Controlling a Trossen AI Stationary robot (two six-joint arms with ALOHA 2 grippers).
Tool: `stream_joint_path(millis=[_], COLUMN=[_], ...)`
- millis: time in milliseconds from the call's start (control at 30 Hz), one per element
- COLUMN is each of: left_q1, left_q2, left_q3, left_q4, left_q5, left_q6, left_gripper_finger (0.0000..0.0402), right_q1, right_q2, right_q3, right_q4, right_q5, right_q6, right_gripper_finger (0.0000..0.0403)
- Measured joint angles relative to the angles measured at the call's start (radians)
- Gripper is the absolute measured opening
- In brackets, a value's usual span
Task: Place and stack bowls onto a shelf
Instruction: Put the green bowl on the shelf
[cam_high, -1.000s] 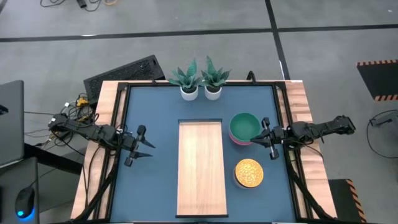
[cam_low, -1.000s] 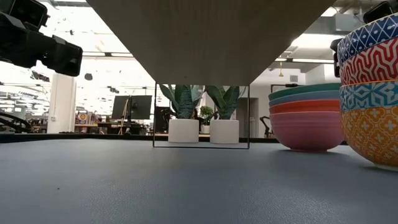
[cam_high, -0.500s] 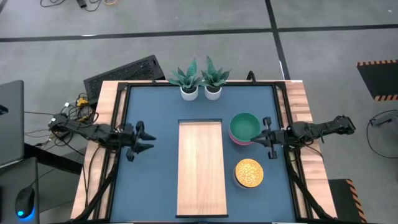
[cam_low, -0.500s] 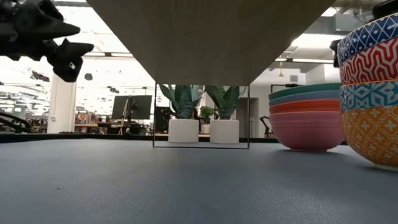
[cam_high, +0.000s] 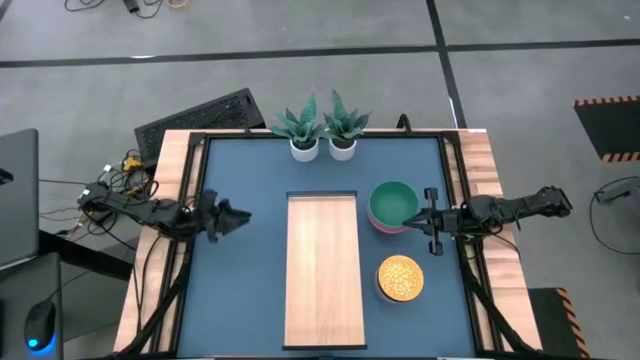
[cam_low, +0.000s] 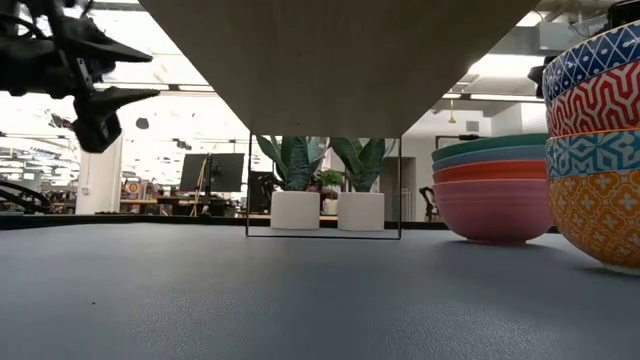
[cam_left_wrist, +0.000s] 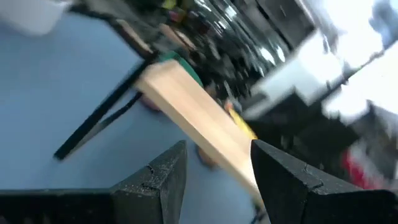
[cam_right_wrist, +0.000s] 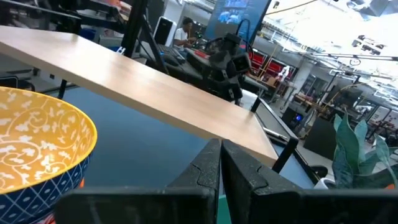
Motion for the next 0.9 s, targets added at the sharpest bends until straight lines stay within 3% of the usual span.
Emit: stream_joint_path(millis=[133, 267, 567, 733, 900], left_q1=[0.000, 0.000, 0.000, 0.000, 0.000], left_q2=[0.000, 0.000, 0.000, 0.000, 0.000], left_q3=[0.000, 0.000, 0.000, 0.000, 0.000], left_q4=[0.000, 0.000, -0.001, 0.000, 0.072], left_q5=[-0.162, -0.272, -0.340, -0.434, -0.453], left_q6=[-0.078, -0.090, -0.118, -0.072, -0.190], left_gripper_finger=[0.0165, 0.0165, 0.0165, 0.0165, 0.0165], right_q1=[0.004, 0.009, 0.008, 0.008, 0.008], right_q2=[0.000, 0.000, 0.000, 0.000, 0.000], right_q3=[0.000, 0.000, 0.000, 0.000, 0.000], right_q4=[0.009, 0.050, 0.065, 0.077, 0.202], right_q5=[-0.002, -0.005, -0.013, 0.010, 0.034], right_q6=[0.025, 0.177, 0.659, 0.765, 0.966], right_gripper_finger=[0.0040, 0.0040, 0.0040, 0.0040, 0.0040])
